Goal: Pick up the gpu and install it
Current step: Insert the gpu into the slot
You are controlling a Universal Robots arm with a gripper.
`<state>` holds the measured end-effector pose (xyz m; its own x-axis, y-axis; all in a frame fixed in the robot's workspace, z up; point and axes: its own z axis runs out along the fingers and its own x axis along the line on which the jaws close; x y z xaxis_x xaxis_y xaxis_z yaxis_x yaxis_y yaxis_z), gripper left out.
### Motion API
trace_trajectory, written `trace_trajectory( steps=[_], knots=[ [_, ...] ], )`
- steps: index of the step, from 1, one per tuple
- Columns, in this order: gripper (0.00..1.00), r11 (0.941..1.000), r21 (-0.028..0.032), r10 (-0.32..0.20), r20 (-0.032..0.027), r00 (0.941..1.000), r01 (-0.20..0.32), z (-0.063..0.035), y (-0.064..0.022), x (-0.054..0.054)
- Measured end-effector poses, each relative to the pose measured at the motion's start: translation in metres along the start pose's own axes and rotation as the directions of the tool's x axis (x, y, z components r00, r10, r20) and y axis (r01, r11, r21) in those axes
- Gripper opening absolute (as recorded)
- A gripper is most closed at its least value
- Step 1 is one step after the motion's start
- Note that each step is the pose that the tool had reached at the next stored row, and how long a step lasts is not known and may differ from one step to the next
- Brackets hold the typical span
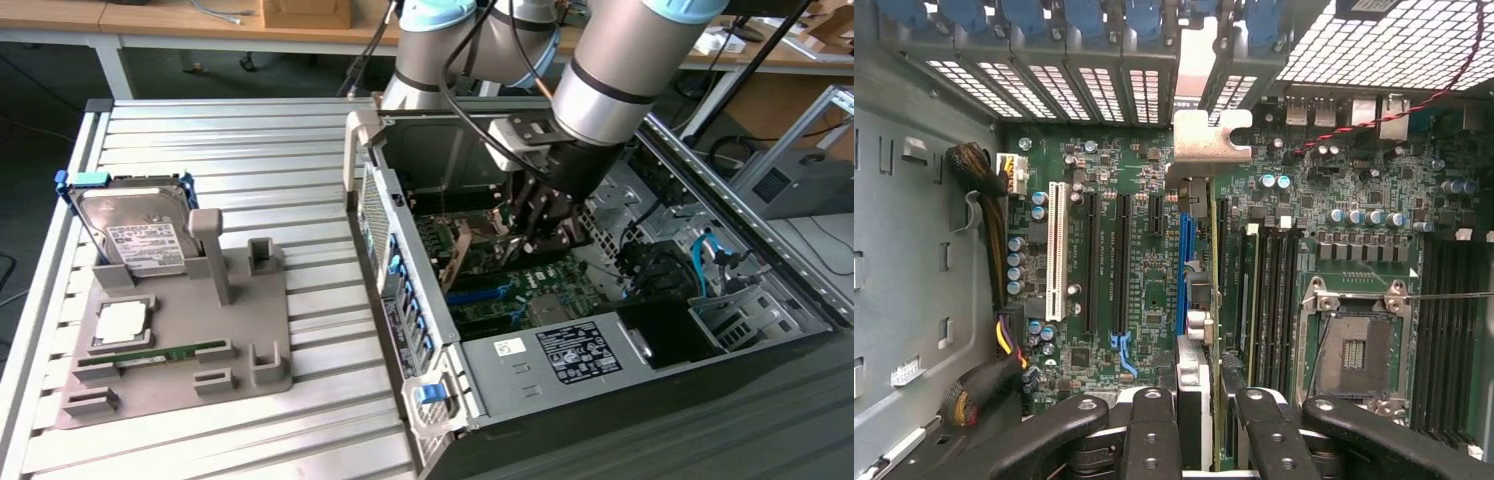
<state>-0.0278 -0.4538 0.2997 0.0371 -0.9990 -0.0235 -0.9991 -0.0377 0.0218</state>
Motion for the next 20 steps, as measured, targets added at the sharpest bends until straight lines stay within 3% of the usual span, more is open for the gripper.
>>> trace_trajectory(
  steps=[14, 16, 20],
  knots=[
    [0.27, 1.0000, 0.0000, 0.000, 0.0000, 1.0000, 0.000, 0.0030, -0.0001, 0.0001],
    [0.27, 1.0000, 0.0000, 0.000, 0.0000, 1.0000, 0.000, 0.0079, -0.0002, 0.0002],
    [0.27, 1.0000, 0.0000, 0.000, 0.0000, 1.0000, 0.000, 0.0088, -0.0002, 0.0002]
  ],
)
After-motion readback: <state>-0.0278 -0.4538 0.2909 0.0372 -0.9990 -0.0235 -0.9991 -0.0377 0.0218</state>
